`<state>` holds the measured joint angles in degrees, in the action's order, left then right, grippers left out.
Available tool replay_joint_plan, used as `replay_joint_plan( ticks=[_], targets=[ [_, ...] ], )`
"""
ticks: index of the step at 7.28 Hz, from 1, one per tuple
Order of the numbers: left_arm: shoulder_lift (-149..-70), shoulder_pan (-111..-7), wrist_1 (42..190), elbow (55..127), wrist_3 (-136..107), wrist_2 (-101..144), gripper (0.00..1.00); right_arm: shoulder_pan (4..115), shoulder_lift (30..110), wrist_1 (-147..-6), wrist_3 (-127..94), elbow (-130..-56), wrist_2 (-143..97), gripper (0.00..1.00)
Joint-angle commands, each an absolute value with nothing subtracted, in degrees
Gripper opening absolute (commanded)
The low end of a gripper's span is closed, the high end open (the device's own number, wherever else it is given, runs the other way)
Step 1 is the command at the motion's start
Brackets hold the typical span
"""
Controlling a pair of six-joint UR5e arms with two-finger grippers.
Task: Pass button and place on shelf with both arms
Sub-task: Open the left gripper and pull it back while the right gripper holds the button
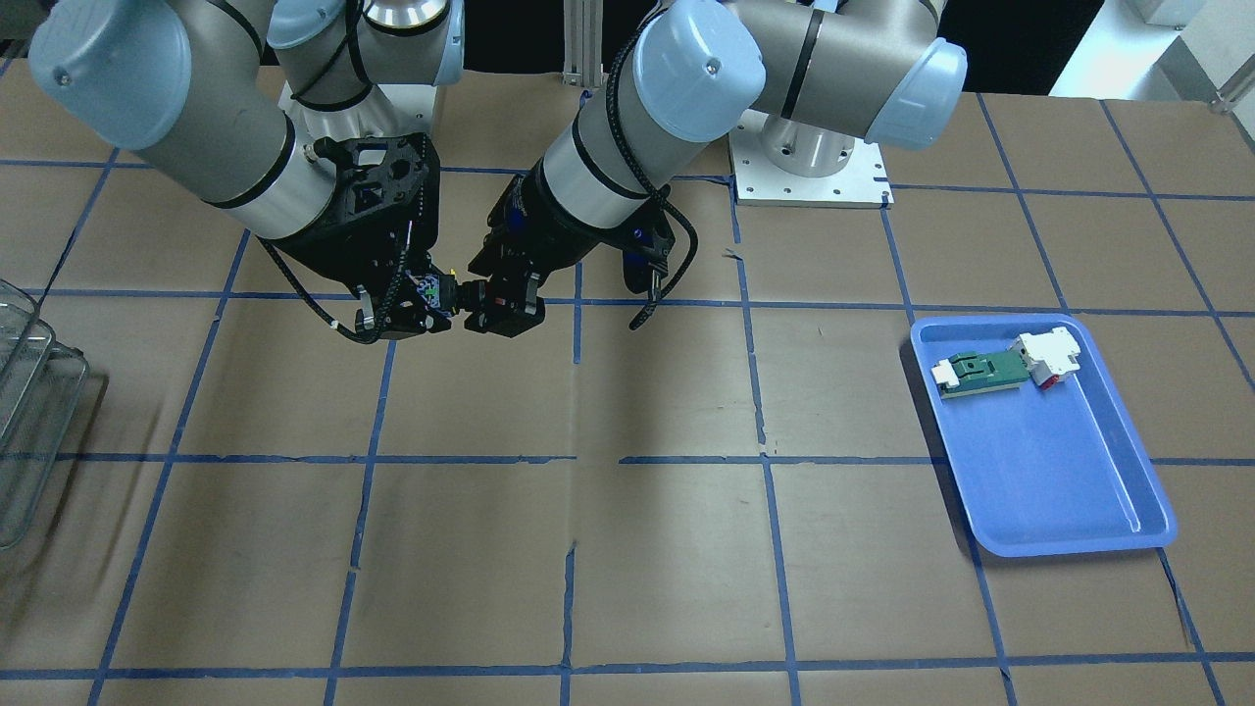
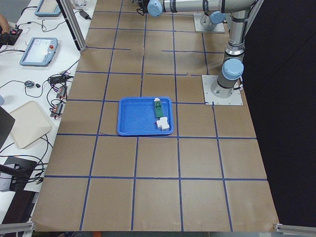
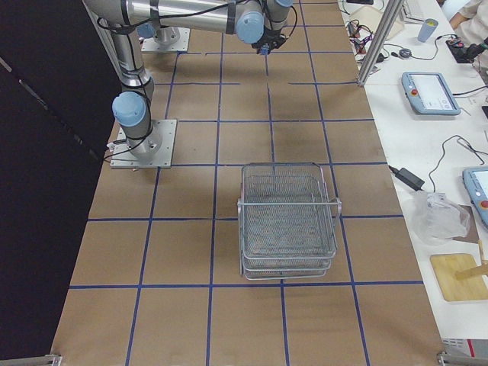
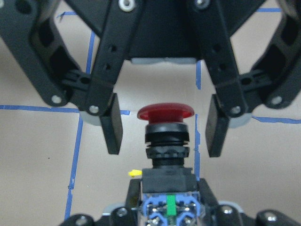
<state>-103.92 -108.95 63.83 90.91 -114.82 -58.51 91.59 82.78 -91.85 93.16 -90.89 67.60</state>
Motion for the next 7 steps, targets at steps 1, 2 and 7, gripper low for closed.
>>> replay_joint_plan(
  ticks=[1, 2, 7],
  targets=[
    [-103.71, -109.07, 63.55, 90.97, -114.35, -58.45, 1.00, 91.58, 82.79, -91.85, 93.16, -90.88, 67.50, 0.00],
    [-103.62, -109.51, 63.11, 91.05, -114.35, -58.53, 1.00, 91.58, 82.62, -91.93, 93.25, -90.97, 67.76, 0.00],
    [-101.26, -98.21, 65.29, 92.64, -74.03, -69.43, 1.00, 74.06, 81.74, -92.72, 103.80, -90.97, 74.26, 0.00]
  ],
)
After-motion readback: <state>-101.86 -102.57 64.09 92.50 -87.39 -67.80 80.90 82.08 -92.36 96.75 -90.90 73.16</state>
